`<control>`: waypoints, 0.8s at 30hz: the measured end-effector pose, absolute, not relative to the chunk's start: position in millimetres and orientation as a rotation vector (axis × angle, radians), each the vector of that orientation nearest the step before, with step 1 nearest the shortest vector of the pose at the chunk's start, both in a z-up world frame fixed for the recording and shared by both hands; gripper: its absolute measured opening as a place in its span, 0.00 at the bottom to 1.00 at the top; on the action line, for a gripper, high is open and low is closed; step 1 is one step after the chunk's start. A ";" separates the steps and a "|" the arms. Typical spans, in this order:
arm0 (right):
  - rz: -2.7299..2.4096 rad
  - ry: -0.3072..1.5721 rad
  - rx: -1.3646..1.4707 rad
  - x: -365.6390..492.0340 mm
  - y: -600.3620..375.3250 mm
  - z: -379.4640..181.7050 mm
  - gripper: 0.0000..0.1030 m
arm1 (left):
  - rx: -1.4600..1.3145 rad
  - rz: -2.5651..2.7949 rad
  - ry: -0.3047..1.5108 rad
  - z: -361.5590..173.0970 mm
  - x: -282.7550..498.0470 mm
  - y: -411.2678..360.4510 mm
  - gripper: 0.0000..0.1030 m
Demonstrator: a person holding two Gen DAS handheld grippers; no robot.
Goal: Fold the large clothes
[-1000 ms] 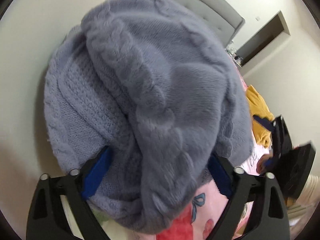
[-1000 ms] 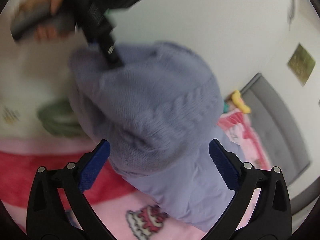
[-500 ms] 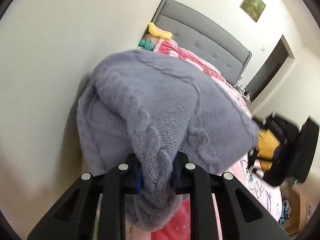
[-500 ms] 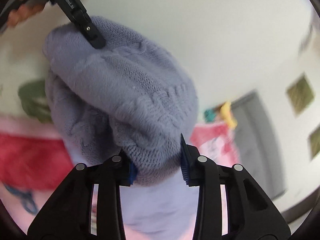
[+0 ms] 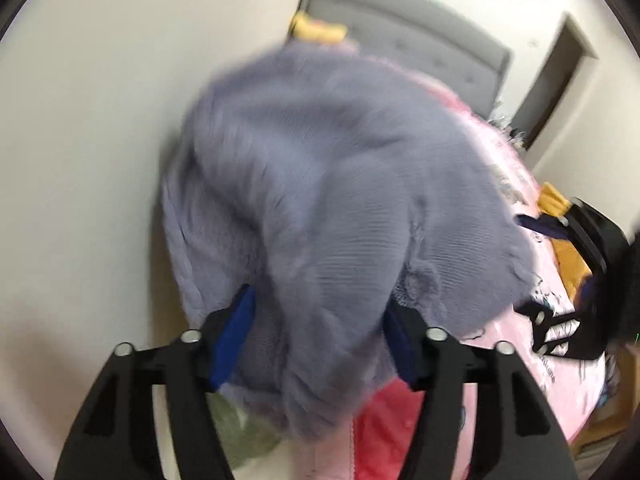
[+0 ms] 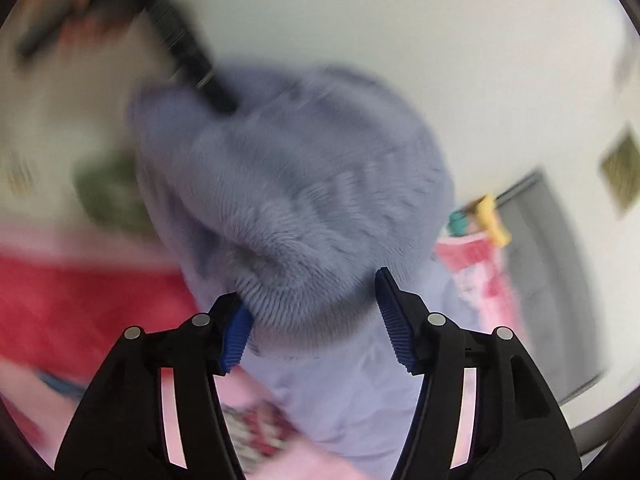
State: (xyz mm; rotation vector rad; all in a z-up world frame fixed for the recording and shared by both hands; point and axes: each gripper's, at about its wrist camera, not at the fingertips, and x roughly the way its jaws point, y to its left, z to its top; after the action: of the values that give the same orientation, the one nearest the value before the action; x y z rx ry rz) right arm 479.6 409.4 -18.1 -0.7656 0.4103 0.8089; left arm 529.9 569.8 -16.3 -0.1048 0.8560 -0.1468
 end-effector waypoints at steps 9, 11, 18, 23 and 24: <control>0.932 0.533 0.009 568.3 364.3 60.6 0.70 | -0.261 -0.243 0.718 30.4 553.6 582.7 0.86; 0.929 0.550 -0.033 596.6 380.8 61.7 0.67 | -0.297 -0.244 0.828 -3.2 577.8 582.0 0.86; 0.971 0.756 -0.311 641.2 444.3 -0.2 0.57 | -0.304 -0.223 0.897 -64.3 593.3 579.2 0.88; 0.917 0.784 -0.326 649.2 446.3 -18.2 0.58 | -0.296 -0.245 0.958 -80.7 613.6 589.1 0.89; 0.903 0.776 -0.339 645.5 446.6 -17.3 0.59 | -0.289 -0.245 0.970 -79.8 616.9 589.1 0.89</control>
State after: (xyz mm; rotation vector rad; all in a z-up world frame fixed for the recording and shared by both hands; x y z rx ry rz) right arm 645.5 446.6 -17.3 -0.3391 0.7764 0.9035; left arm 616.9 589.1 -79.8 -0.2891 0.9703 -0.2451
